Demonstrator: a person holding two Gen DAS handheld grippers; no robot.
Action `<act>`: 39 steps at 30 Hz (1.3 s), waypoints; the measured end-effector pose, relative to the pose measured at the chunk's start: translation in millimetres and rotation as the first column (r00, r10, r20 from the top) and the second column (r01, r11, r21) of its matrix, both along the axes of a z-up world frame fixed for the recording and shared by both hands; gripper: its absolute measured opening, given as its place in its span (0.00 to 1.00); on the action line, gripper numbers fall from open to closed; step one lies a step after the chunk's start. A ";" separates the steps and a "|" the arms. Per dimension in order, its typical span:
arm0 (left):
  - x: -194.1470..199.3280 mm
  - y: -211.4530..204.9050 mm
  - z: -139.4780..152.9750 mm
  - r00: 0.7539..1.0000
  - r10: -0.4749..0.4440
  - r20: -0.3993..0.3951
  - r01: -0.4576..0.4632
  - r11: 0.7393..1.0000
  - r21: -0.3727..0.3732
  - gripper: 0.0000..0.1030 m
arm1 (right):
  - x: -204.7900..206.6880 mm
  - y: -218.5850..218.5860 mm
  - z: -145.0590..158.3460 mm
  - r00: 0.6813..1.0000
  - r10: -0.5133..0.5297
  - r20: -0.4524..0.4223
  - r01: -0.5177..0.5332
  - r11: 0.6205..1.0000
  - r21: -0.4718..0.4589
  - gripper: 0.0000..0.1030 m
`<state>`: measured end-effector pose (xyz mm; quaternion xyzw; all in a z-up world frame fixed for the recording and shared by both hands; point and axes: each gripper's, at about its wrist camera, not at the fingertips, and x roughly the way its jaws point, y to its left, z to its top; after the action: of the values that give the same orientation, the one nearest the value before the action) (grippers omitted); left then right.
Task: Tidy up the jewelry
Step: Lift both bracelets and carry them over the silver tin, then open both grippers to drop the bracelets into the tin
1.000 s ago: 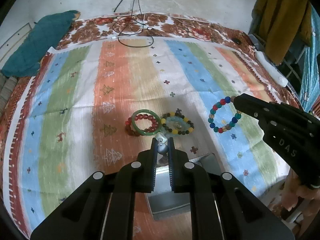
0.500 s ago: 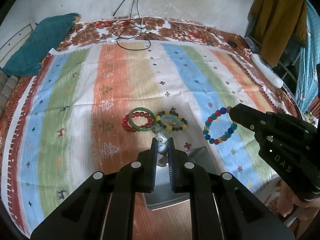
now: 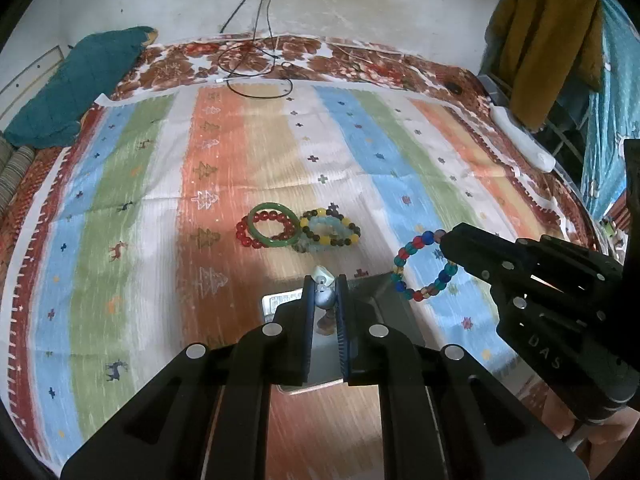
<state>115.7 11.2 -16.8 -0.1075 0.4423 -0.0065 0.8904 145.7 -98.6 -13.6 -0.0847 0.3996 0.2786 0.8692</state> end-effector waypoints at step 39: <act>51.6 37.3 -29.6 0.981 0.149 -0.128 -0.134 0.984 0.119 0.58 | 67.0 2.3 -40.6 0.981 -0.120 -0.152 0.098 0.985 -0.144 0.52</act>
<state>167.3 48.5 -46.5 -0.0900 0.4928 0.0887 0.8609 212.7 -96.3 -54.2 -0.0991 0.4901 0.2082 0.8406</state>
